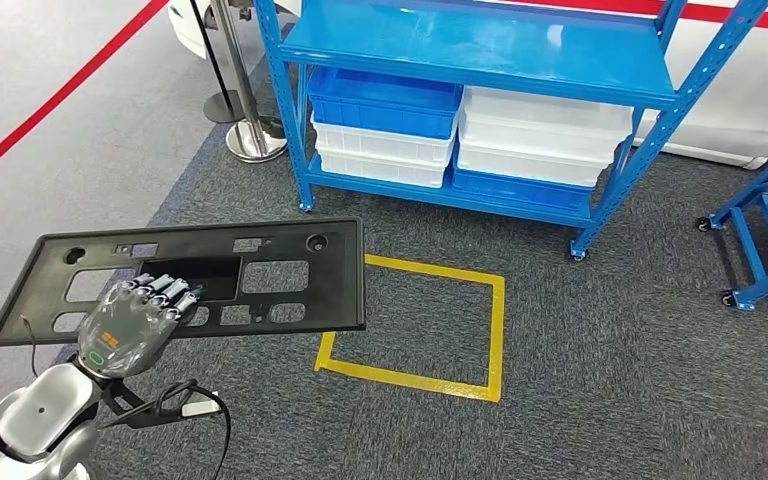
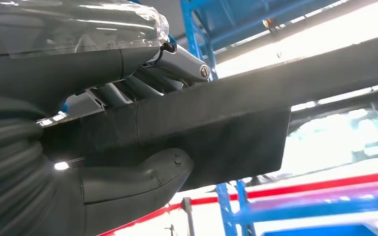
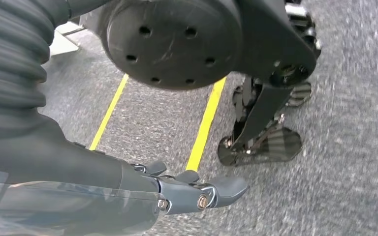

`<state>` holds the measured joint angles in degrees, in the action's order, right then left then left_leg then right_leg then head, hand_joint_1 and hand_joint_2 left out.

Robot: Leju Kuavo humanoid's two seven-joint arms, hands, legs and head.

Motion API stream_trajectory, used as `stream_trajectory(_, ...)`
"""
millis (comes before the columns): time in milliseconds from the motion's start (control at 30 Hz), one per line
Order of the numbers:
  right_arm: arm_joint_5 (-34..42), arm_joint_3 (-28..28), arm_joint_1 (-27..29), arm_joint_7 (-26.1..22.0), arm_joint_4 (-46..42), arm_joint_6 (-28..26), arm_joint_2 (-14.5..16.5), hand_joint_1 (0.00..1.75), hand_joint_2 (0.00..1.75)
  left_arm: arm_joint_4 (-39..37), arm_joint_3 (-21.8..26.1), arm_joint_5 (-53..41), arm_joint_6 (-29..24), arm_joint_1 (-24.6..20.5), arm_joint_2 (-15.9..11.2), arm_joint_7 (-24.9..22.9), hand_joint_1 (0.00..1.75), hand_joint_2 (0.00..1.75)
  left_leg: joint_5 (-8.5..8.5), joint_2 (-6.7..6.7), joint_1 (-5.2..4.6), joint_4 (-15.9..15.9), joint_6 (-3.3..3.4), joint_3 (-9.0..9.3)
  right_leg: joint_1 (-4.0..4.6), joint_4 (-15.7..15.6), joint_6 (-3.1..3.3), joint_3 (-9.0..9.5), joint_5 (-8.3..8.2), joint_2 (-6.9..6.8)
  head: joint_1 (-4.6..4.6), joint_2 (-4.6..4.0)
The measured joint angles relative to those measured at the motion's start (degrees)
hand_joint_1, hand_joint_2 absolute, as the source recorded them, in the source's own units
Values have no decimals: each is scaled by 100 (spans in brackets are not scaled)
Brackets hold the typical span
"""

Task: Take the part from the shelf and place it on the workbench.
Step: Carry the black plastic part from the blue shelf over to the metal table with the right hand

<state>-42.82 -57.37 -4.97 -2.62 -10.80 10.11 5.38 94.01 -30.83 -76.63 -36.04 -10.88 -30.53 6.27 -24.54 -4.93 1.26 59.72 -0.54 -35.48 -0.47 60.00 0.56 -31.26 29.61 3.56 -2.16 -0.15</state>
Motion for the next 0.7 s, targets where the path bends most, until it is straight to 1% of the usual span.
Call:
stream_trajectory(33, -1, 0, -1, -1, 0, -5, -1, 0, 175, 8, 29, -23, -38, 26, 1, -23, 175, 175, 30, -58, 0, -14, -45, -16, 10, -22, 7, 6, -2, -15, 0, 0)
stream_trajectory(67, -3, 1, -3, -3, 1, -10, 1, 0, 175, 24, 69, -58, -73, 73, 1, -53, 175, 175, 58, -110, 5, -36, -87, -26, 9, -35, 27, 3, -20, -67, 0, 0)
stream_trajectory(100, -5, 1, -4, -7, 2, -13, 5, 0, 175, 51, 125, -105, -102, 143, -1, -90, 175, 175, 50, -95, 6, -26, -118, -43, 2, -63, 59, 6, -47, -127, 0, 0)
stream_trajectory(133, -11, 2, 2, -14, 3, -15, 10, 0, 175, 96, 191, -173, -127, 216, -5, -134, 175, 175, -20, -12, -1, 49, -143, -79, -8, -93, 99, 7, -76, -188, -1, 0)
stream_trajectory(167, -17, 2, 15, -21, 4, -17, 14, 0, 175, 149, 256, -247, -144, 286, -8, -179, 175, 175, -147, 110, -7, 212, -159, -146, -16, -122, 133, 3, -102, -251, -1, 0)
stream_trajectory(200, -27, 2, 35, -28, 5, -19, 17, 0, 175, 222, 324, -331, -155, 374, -9, -227, 175, 175, -348, 260, -10, 509, -169, -259, -5, -132, 160, -5, -117, -318, -1, 0)
stream_trajectory(233, -38, 3, 60, -32, 6, -21, 17, 0, 175, 318, 392, -421, -157, 473, -10, -275, 175, 175, -559, 361, -12, 878, -184, -392, 10, -132, 177, -19, -123, -378, -2, 0)
stream_trajectory(267, -48, 4, 84, -33, 7, -22, 16, 0, 175, 423, 461, -507, -145, 599, -7, -320, 175, 175, -723, 407, -10, 1231, -196, -513, 28, -129, 183, -33, -126, -444, -2, 0)
stream_trajectory(300, -63, 7, 105, -33, 7, -23, 16, 0, 175, 537, 535, -598, -123, 746, -1, -362, 175, 175, -811, 434, -9, 1469, -204, -577, 44, -123, 188, -47, -128, -513, -2, 0)
stream_trajectory(333, -78, 11, 117, -33, 7, -23, 15, 0, 175, 648, 607, -685, -90, 885, 5, -402, 175, 175, -788, 451, -9, 1488, -204, -538, 58, -117, 190, -58, -129, -578, -2, 0)
stream_trajectory(367, -93, 19, 125, -33, 7, -23, 15, 0, 175, 748, 677, -765, -52, 1010, 13, -440, 175, 175, -672, 477, -10, 1284, -194, -389, 72, -109, 192, -65, -127, -646, -2, 0)
stream_trajectory(400, -110, 29, 127, -33, 7, -23, 16, 0, 175, 851, 751, -839, -24, 1128, 18, -478, 175, 175, -509, 570, -20, 896, -166, -150, 87, -100, 192, -66, -123, -712, -2, 0)
stream_trajectory(433, -125, 42, 131, -33, 7, -22, 16, 0, 175, 965, 829, -914, -7, 1242, 25, -521, 175, 175, -397, 718, -50, 495, -127, 81, 108, -90, 186, -66, -115, -773, -2, 0)
stream_trajectory(467, -139, 56, 136, -34, 7, -19, 16, 0, 175, 1089, 908, -985, -3, 1365, 37, -562, 175, 175, -315, 833, -81, 180, -78, 253, 126, -81, 171, -67, -109, -828, -2, 0)
stream_trajectory(500, -155, 71, 142, -37, 7, -15, 13, 0, 175, 1217, 984, -1054, -6, 1494, 54, -604, 175, 175, -284, 920, -112, -9, -32, 345, 140, -75, 155, -66, -105, -884, -2, 0)
stream_trajectory(533, -171, 83, 147, -40, 7, -10, 10, 0, 175, 1334, 1048, -1120, -4, 1619, 76, -643, 175, 175, -290, 920, -136, -60, 3, 351, 148, -75, 136, -64, -104, -942, -1, 0)
stream_trajectory(567, -187, 93, 148, -44, 7, -7, 7, 0, 175, 1430, 1100, -1175, 3, 1742, 99, -678, 175, 175, -262, 845, -136, -73, 35, 336, 146, -79, 117, -57, -107, -1001, -1, 0)
stream_trajectory(600, -204, 103, 147, -47, 7, -5, -2, 0, 175, 1510, 1145, -1222, 21, 1853, 123, -712, 175, 175, -232, 787, -119, -100, 62, 331, 140, -66, 89, -53, -87, -1010, -2, 0)
stream_trajectory(633, -219, 113, 150, -48, 7, -7, -13, 0, 175, 1569, 1185, -1254, 49, 1943, 146, -744, 175, 175, -195, 725, -97, -131, 97, 325, 130, -5, 55, -72, -22, -924, -1, 0)
stream_trajectory(667, -231, 122, 155, -43, 7, -12, -24, 0, 175, 1609, 1220, -1273, 79, 2003, 169, -771, 175, 175, -156, 664, -73, -161, 131, 314, 113, 158, 20, -136, 111, -782, -1, 0)
stream_trajectory(700, -242, 131, 165, -36, 8, -20, -34, 0, 175, 1637, 1249, -1281, 112, 2039, 195, -793, 175, 175, -121, 602, -52, -181, 157, 298, 89, 427, -15, -249, 299, -610, -1, 0)
